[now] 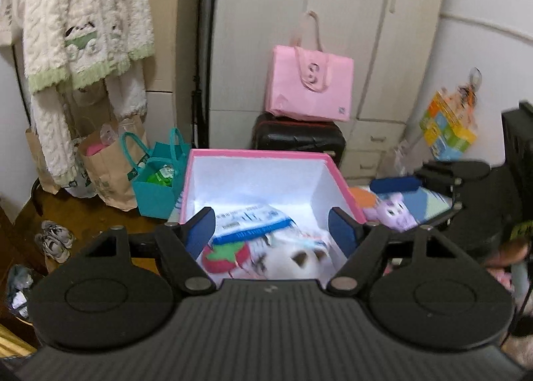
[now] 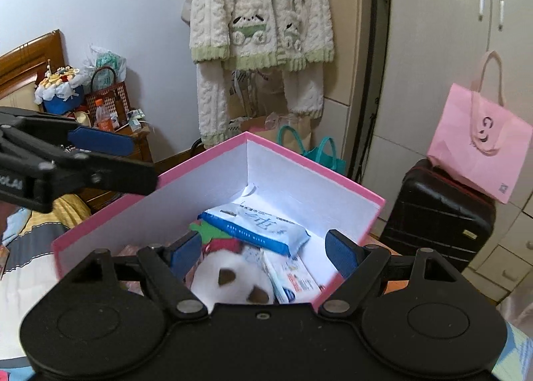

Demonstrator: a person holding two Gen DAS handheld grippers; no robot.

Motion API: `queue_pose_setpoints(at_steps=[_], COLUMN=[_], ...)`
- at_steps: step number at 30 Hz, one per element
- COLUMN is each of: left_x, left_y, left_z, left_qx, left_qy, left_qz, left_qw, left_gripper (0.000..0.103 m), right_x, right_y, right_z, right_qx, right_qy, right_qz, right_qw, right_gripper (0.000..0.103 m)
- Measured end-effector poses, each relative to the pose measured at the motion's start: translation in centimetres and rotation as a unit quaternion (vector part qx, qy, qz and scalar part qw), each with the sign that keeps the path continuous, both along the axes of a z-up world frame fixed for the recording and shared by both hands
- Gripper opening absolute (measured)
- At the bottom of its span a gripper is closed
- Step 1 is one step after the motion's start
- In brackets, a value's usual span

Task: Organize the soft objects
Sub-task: 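Open both grippers over the pink box to drop the wipe pack, then move both tools back to the purple plush on the bed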

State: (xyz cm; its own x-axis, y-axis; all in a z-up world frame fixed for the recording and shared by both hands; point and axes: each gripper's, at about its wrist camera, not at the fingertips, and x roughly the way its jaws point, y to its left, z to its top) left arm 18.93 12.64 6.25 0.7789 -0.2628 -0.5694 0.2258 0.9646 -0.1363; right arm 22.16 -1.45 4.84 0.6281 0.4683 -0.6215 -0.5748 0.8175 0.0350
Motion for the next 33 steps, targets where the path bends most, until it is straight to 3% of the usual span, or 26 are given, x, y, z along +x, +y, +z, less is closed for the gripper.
queue_pose_setpoints(at_steps=[9,18,27,33], left_x=[-3.8,-6.0,-5.4,-4.5], left_y=[-3.8,-8.9,-14.3,-17.0], left_z=[2.3,2.4,1.1,-0.1], left_qx=[0.002,0.016,0.009,-0.021], left_qy=[0.029,0.049,0.076,0.063], left_qz=[-0.081,-0.134,-0.175,-0.168], left_qw=[0.9963,0.9896,0.9816,0.9836], left_gripper=[0.075,0.076,0.076,0.076], right_x=[-5.5,-10.4,-12.7,-11.9], right_y=[-4.9,-10.5,-15.1,-16.9], right_z=[3.1,4.0,2.5,0.1], right_qx=[0.026,0.025,0.020,0.015], right_qy=[-0.011,-0.038,-0.054,-0.053], right_qz=[-0.006,-0.030,-0.045,-0.041], right_qw=[1.000,0.999,0.997,0.998], right_gripper=[0.085,0.085,0.086,0.086])
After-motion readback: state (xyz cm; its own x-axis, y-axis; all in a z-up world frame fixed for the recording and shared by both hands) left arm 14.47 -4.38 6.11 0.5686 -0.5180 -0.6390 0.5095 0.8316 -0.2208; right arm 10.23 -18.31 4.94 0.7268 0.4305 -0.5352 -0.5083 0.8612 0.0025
